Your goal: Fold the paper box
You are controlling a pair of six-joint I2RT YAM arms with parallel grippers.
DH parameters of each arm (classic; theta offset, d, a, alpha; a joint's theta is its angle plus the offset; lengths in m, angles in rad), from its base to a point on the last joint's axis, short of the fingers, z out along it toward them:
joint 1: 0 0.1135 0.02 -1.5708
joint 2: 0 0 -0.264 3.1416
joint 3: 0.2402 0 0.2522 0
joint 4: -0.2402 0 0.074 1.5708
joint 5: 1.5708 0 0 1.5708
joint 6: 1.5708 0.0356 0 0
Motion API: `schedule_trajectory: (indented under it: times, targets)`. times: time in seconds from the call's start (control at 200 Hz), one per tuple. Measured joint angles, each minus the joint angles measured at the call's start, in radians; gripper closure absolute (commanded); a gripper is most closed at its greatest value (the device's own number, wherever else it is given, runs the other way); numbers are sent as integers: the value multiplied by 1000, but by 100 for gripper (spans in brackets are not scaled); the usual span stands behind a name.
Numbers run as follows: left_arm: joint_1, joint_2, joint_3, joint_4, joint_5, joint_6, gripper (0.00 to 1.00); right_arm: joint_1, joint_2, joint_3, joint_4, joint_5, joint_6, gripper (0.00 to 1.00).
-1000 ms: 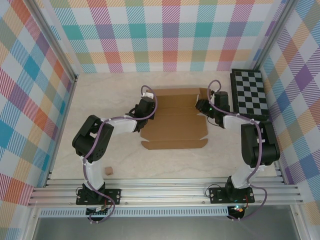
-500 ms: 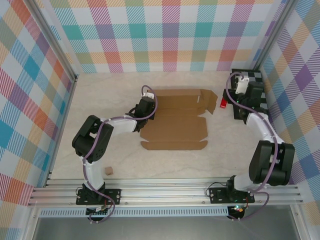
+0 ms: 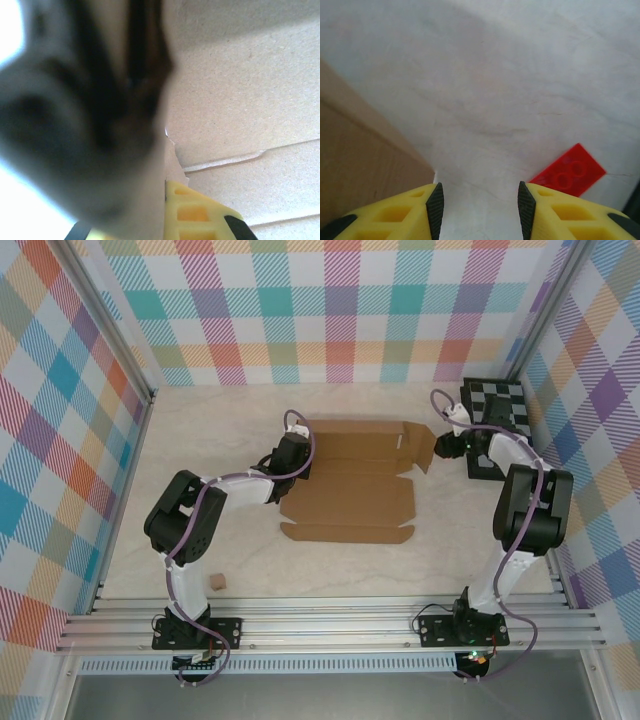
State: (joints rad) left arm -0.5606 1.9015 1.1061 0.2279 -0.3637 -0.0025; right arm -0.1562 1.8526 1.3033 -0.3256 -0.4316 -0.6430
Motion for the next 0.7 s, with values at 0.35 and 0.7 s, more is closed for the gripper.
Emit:
schedule_trajectory:
  times: [0.35, 0.7]
  targets:
    - [7, 0, 8, -18, -5, 0, 100, 72, 40, 38, -119, -52, -122, 54]
    - [6, 0, 10, -18, 7, -1, 100, 119, 41, 71, -240, -232, -160, 54]
